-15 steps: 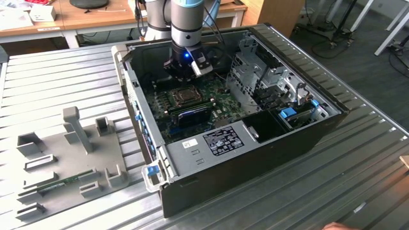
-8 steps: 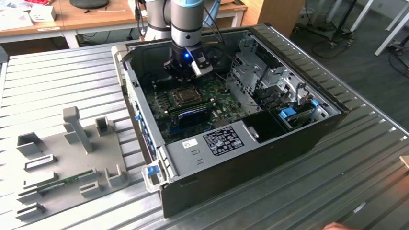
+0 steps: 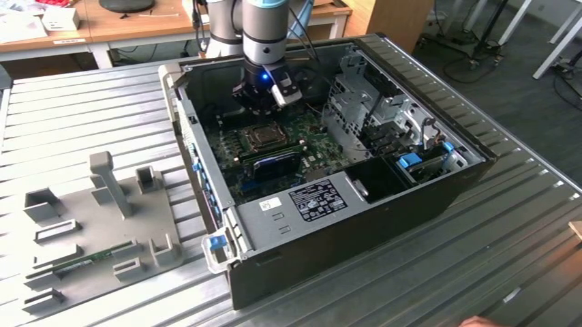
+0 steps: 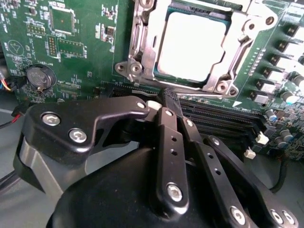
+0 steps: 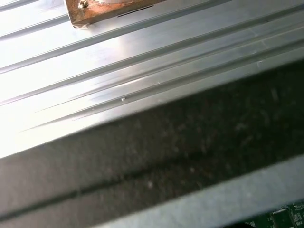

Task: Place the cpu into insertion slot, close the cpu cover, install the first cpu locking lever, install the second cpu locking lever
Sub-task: 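Install the first cpu locking lever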

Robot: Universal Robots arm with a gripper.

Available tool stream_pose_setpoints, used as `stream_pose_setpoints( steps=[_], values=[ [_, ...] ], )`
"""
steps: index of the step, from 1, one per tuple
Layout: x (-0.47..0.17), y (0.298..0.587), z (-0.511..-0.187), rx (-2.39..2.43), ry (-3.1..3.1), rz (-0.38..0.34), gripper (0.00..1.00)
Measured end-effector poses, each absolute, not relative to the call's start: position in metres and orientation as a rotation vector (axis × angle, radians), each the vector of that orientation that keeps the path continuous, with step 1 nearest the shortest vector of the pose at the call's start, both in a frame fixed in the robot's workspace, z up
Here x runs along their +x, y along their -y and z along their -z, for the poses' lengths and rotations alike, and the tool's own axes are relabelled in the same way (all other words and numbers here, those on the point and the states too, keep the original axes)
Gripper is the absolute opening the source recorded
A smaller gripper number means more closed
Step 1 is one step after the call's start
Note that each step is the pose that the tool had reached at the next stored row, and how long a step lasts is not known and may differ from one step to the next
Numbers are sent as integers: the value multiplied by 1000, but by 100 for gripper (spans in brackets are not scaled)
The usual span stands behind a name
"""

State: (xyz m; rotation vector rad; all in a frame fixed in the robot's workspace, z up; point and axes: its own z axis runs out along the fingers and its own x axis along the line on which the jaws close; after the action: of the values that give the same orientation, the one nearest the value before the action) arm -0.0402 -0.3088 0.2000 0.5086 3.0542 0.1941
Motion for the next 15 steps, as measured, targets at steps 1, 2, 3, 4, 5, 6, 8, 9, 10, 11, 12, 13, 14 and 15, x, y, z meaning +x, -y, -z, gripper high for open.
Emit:
stream_pose_setpoints(
  steps=[1,2,3,4,5,6,8,9,10,11,12,13,14,15],
  values=[
    [-40,308,-200,509,-3054,-194,10],
    [-40,308,-200,508,-3054,-194,10],
    [-40,308,-200,508,-3054,-194,10],
    [-40,308,-200,508,-3054,-194,10],
    [-40,308,-200,509,-3054,-194,10],
    [-40,308,-200,509,-3054,-194,10],
    [-40,307,-200,509,-3054,-194,10],
    [-40,307,-200,509,-3054,-194,10],
    [-40,307,-200,508,-3054,-195,10],
    [-40,307,-200,508,-3053,-195,10],
    [-40,307,-200,508,-3052,-196,10],
    [-41,307,-200,508,-3051,-196,10],
    [-41,307,-200,506,-3049,-197,10],
    [-41,307,-200,503,-3047,-199,10]
  ],
)
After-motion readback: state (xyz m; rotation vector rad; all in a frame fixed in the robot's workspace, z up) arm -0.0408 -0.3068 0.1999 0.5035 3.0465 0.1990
